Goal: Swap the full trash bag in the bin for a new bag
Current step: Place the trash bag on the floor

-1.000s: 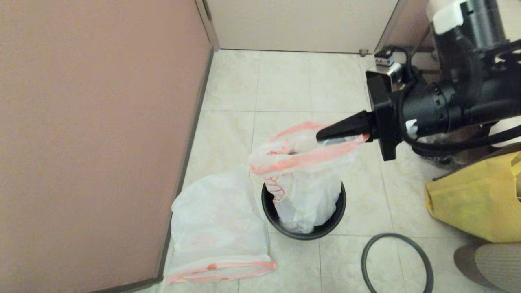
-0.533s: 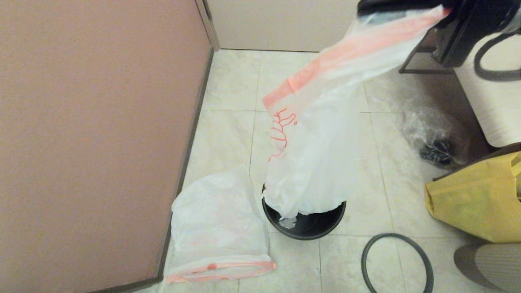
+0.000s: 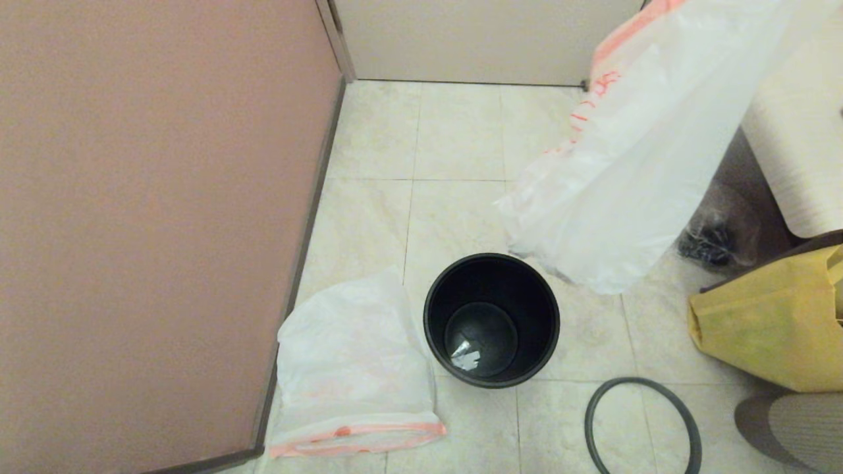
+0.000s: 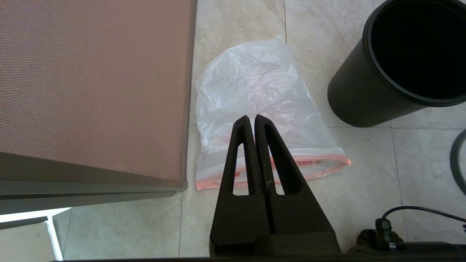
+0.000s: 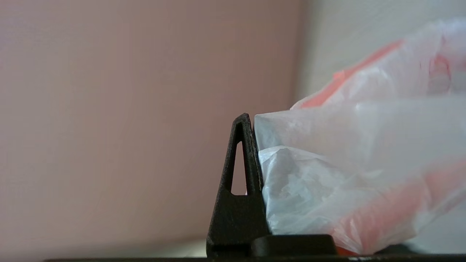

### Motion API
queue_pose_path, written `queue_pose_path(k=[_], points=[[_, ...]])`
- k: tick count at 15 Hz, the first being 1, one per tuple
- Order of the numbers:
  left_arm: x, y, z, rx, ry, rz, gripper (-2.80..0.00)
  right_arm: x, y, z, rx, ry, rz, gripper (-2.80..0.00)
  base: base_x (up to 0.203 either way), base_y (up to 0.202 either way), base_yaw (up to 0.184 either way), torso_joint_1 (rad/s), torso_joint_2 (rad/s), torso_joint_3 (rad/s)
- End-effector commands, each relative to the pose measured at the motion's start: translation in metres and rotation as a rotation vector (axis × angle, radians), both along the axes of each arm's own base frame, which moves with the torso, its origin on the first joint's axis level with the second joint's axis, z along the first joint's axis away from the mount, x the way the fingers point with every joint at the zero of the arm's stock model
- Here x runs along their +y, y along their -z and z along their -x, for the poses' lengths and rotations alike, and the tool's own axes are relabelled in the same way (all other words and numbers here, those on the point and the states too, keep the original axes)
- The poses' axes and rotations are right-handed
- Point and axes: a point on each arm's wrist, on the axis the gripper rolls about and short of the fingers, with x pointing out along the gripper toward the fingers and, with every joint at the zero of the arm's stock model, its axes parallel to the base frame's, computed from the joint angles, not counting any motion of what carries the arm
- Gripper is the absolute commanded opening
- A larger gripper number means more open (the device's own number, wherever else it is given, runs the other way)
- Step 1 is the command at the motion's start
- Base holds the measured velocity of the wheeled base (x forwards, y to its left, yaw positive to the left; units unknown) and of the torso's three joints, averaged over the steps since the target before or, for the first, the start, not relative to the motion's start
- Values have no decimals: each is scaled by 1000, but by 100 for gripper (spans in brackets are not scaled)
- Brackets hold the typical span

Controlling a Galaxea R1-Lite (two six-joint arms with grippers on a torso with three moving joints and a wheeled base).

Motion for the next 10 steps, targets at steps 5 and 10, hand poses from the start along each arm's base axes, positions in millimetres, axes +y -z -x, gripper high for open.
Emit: queue_pose_path(k=[5,10], points=[[0,0,0,2,0,0,-280,-95,65,-125,174,354,65,-280,0,0,0,0,0,0],[0,0,0,2,0,0,-280,-146,175,-238,352,469,117,-280,0,0,0,0,0,0]])
